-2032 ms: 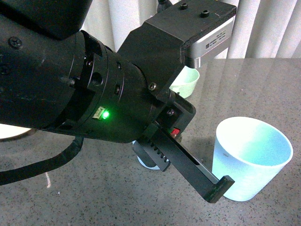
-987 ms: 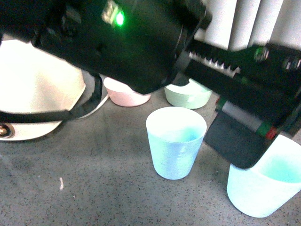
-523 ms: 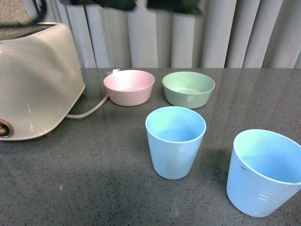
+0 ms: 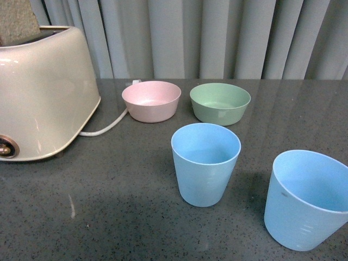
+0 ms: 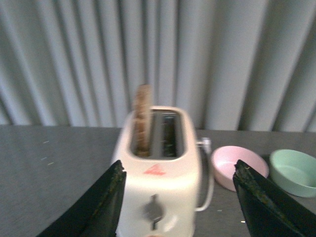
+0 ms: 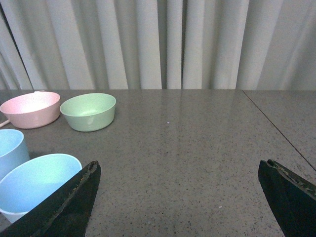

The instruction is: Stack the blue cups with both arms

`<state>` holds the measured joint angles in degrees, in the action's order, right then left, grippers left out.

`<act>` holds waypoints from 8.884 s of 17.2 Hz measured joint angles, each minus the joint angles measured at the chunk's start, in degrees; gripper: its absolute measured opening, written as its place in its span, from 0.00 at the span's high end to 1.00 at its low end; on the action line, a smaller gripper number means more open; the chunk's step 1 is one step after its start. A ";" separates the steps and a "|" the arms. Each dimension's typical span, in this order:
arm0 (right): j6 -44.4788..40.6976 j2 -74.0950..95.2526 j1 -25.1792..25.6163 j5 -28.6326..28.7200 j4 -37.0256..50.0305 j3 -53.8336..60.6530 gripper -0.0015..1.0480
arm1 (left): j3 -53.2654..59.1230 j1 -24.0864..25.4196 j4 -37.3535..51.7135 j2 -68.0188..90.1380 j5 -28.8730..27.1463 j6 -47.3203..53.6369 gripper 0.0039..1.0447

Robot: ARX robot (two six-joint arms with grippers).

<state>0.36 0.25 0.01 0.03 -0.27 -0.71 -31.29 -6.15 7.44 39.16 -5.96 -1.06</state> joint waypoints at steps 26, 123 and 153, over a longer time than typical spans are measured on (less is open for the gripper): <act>-0.02 0.00 0.00 -0.02 0.00 0.00 0.06 | 29.40 6.14 1.88 -28.39 5.95 0.24 0.99; 16.92 56.57 -1.31 9.31 8.28 -38.71 0.06 | 30.42 6.12 -7.65 -38.56 5.95 0.48 0.06; 0.00 0.00 0.00 0.09 0.04 -0.02 0.83 | 30.42 6.12 -7.65 -38.56 5.92 0.46 0.06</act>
<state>0.36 0.25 0.01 0.12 -0.23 -0.73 -0.86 -0.03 -0.21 0.60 -0.03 -0.60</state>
